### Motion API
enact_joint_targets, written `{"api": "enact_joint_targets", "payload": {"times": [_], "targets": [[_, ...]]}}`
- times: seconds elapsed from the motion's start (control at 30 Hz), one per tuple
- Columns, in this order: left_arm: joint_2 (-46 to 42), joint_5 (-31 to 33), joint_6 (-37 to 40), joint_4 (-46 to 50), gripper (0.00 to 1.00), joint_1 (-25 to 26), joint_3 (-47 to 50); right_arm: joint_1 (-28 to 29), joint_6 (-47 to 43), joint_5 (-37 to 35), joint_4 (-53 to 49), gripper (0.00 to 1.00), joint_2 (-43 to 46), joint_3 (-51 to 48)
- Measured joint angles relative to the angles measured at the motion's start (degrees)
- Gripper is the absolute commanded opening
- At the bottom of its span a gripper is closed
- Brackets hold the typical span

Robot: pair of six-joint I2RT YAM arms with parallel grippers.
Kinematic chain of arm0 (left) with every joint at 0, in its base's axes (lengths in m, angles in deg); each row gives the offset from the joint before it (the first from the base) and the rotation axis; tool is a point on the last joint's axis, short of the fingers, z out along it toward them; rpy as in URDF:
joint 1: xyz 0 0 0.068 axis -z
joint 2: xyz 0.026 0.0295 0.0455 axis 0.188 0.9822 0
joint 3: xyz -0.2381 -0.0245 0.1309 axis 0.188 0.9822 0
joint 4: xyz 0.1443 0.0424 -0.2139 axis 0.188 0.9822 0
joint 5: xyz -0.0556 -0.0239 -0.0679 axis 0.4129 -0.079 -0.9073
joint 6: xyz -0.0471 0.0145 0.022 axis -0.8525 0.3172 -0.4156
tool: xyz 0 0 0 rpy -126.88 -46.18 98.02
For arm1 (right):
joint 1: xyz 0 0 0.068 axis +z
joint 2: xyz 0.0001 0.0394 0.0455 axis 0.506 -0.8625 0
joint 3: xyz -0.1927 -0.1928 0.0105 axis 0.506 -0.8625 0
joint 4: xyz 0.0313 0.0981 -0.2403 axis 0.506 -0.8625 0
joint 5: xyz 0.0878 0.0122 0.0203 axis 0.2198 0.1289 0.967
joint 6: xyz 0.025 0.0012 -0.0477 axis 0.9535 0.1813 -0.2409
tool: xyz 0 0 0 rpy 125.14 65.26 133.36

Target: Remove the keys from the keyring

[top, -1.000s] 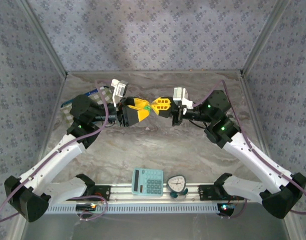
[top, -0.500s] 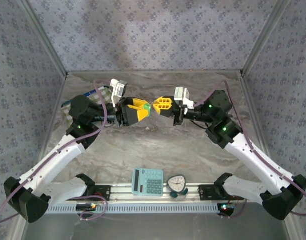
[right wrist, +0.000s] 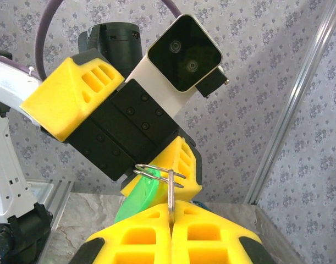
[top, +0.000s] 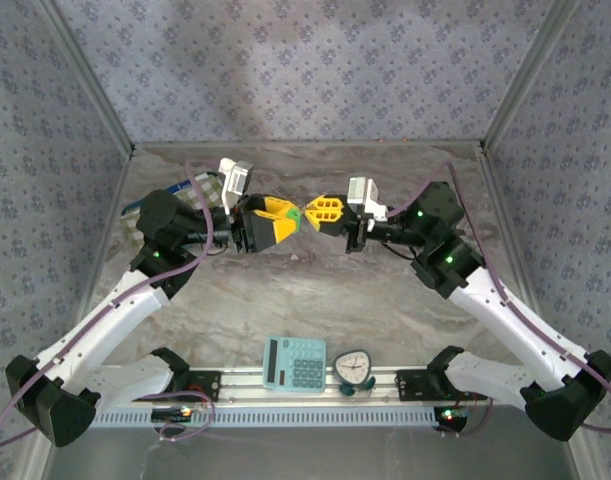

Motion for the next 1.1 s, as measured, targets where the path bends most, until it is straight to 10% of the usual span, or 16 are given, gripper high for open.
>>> {"api": "enact_joint_targets", "payload": {"times": [0.87, 1.1], "targets": [[0.02, 1.55, 1.64, 1.99, 0.17, -0.07, -0.09, 1.62, -2.34, -0.02, -1.36, 0.0, 0.5, 0.46], [0.0, 1.99, 2.16, 2.01, 0.25, -0.04, -0.09, 1.88, -2.75, -0.24, -1.46, 0.0, 0.52, 0.7]]}}
